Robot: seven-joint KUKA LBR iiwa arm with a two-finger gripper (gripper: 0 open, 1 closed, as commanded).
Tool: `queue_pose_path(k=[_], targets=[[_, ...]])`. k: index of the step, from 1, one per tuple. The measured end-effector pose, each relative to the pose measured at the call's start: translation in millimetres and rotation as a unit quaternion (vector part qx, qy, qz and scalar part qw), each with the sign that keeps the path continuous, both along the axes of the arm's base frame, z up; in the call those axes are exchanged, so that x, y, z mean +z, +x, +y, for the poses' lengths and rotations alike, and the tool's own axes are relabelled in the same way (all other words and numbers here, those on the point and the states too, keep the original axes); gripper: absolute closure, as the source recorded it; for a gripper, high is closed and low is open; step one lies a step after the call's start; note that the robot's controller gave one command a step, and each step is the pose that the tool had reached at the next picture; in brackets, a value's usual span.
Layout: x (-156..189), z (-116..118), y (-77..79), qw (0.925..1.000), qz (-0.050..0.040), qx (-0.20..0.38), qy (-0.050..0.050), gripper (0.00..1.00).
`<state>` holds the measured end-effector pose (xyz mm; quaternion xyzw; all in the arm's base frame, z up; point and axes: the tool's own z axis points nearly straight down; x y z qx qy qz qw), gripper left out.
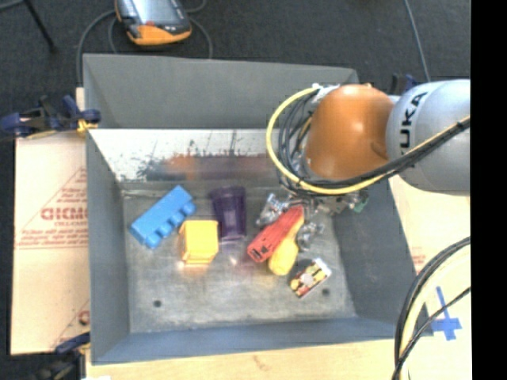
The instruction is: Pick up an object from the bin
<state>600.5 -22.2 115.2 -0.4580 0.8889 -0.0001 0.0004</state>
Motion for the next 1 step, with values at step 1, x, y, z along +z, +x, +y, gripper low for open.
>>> queue_pose_path(k=[1], targets=[[14.0,-0.1,0.6,1.0000,-0.0009,0.000,0.000,1.00]])
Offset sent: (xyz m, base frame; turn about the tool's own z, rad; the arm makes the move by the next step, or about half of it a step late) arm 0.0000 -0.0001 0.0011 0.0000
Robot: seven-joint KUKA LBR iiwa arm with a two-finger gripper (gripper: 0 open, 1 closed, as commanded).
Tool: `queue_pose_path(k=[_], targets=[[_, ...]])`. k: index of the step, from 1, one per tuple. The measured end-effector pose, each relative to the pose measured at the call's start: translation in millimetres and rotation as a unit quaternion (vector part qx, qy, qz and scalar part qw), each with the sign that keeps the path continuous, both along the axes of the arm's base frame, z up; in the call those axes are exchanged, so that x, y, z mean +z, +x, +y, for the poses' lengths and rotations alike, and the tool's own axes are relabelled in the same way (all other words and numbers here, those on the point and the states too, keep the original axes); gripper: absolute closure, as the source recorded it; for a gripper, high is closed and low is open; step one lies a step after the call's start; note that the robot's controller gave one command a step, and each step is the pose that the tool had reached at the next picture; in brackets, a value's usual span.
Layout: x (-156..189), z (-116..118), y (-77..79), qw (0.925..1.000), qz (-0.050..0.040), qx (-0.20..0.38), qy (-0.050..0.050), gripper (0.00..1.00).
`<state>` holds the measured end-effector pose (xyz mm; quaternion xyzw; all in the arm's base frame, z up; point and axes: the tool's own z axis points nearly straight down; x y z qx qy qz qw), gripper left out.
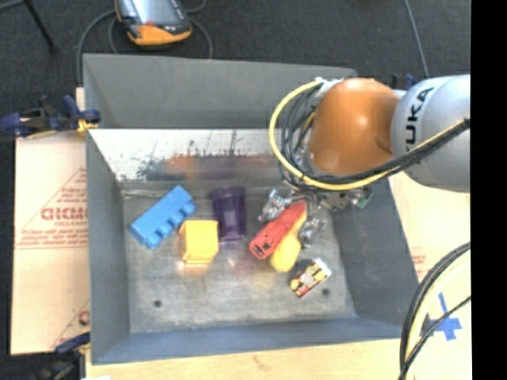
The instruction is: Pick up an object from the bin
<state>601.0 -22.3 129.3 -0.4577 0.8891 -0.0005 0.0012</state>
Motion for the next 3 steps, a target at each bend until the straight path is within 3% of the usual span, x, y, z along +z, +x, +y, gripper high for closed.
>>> queue_pose_path(k=[3], targets=[[21.4,-0.5,0.1,1.0000,0.0000,-0.001,0.000,1.00]])
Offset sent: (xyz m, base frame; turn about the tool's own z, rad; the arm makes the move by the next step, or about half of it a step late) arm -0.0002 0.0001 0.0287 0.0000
